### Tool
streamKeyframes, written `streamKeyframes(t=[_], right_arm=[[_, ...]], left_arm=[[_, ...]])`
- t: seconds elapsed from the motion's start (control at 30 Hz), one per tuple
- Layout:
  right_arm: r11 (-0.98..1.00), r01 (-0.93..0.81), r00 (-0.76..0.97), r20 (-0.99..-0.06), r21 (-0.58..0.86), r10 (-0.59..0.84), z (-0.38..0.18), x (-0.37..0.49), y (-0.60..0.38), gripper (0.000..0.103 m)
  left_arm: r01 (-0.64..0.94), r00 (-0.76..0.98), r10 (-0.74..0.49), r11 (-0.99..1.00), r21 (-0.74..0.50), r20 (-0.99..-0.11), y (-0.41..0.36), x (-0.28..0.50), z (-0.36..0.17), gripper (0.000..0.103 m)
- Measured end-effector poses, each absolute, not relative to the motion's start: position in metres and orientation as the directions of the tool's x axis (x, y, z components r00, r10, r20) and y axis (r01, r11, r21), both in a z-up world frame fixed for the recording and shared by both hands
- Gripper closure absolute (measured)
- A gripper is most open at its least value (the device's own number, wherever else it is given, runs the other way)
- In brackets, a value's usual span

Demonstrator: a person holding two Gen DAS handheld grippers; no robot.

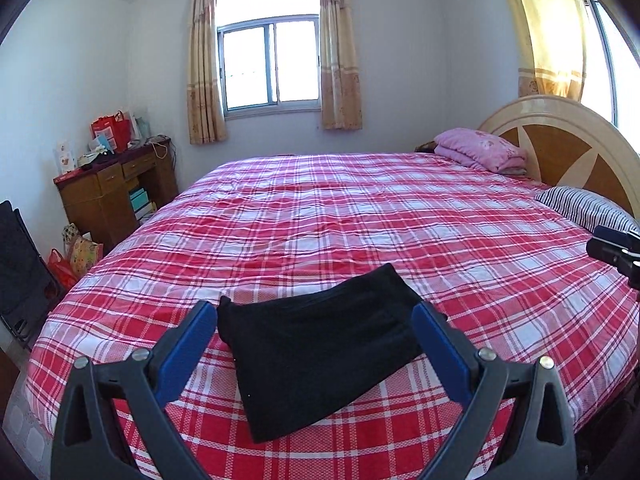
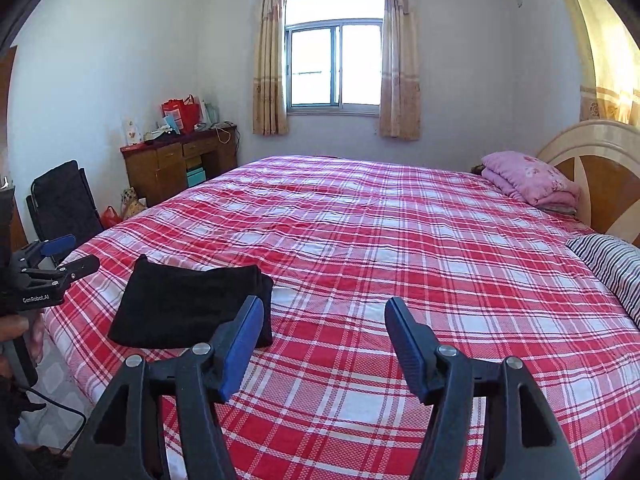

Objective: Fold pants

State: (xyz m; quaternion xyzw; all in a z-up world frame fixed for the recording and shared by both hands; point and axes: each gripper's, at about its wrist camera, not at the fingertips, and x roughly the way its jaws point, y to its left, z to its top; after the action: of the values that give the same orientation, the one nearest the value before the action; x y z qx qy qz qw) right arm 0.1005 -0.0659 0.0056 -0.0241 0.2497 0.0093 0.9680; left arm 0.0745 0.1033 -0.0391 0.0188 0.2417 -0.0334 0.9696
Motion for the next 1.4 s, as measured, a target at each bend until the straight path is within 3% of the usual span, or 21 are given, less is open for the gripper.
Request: streamKeyframes(t=[0.47,1.4], right_arm=[[0.998,-0.037,0.882,-0.470,-0.056,0.006,0.0034,0.0994,-0.0631,0.033],[0.996,-0.031,0.889,-0.459,-0.079,-0.009,0.0039,0.0958,-0.0594,0.032]], left_arm=[[0.068,0.878,-0.042,0.997,0.037,-0.477,0.1021,0.0739,-0.0398,0.001],[-0.001,0.862,0.019,0.999,0.036,-0.507,0.1114,0.0822,-0.0430,0.000]])
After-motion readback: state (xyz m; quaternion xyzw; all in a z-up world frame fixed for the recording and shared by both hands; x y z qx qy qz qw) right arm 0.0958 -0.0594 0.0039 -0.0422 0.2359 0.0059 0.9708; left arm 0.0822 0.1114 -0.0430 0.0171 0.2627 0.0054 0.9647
